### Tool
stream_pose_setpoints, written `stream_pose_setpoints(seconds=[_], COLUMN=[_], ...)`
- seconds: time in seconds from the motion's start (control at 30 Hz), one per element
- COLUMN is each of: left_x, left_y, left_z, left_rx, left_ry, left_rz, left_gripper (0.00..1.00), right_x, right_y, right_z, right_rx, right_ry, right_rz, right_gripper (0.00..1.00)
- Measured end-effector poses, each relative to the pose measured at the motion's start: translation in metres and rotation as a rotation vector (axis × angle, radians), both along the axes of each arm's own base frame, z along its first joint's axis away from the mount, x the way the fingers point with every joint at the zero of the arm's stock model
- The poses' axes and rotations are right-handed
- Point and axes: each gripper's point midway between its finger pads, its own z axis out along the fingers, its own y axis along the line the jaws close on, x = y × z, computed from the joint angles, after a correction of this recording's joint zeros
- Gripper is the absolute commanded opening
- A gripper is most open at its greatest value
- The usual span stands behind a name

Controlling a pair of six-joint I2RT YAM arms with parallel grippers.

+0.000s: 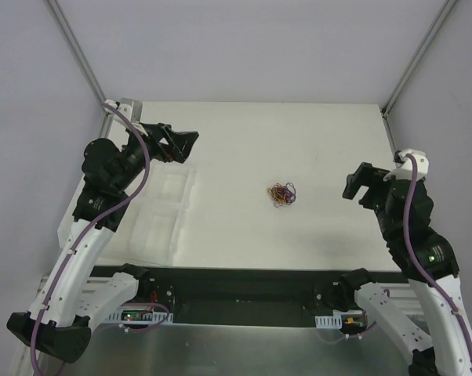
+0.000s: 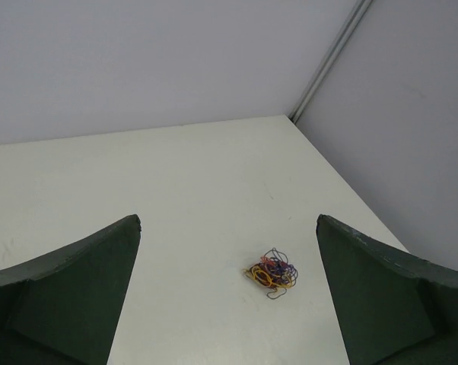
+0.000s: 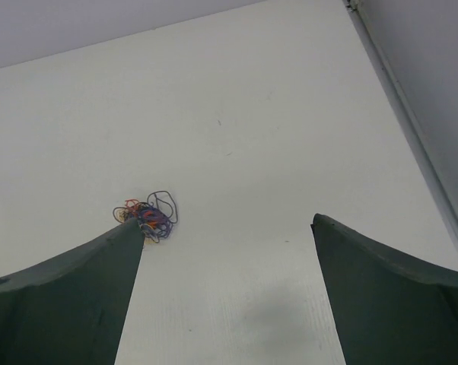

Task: Untangle the cables

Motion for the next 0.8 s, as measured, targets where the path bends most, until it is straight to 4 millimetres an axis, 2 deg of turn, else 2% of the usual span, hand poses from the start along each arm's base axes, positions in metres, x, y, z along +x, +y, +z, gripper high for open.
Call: stream_pose_setpoints(seconds=[0.13,0.3,0.4,0.5,0.63,0.7,0.73,0.8], left_x=[0.003,0.003,0.002,-0.001,-0.002,-0.003,-0.003,-0.003], left_y=[-0.006,-0.007,-0.009,-0.011,-0.014,-0.016,-0.018,-0.023], left_z=[-0.008,-0.012,-0.012,-0.013,-0.014,-0.014,-0.015,-0.018], left_rx=[0.007,0.010,0.010,0.010,0.008,0.005,0.004,0.002], left_ry=[0.022,0.032,0.032,0.035,0.040,0.044,0.050,0.063], left_rz=[-0.015,-0.019,-0.021,-0.026,-0.030,-0.036,-0.042,-0.062], left_gripper=[0.99,0.99,0.99,0.99,0.99,0.99,0.99,0.99], right_x=[0.023,0.062,0.086,0.105,0.113,0.110,0.110,0.111], right_y=[0.031,0.076,0.093,0.095,0.101,0.114,0.129,0.144], right_z=[-0.015,-0.057,-0.090,-0.136,-0.192,-0.212,-0.224,-0.233], right_rx=[0.054,0.100,0.123,0.161,0.174,0.187,0.200,0.201], right_ry=[0.051,0.210,0.312,0.436,0.586,0.647,0.675,0.686], right_rz=[0.100,0.213,0.246,0.230,0.226,0.260,0.303,0.341], right_gripper=[0.96,0.96,0.96,0.96,0.99,0.93,0.90,0.78])
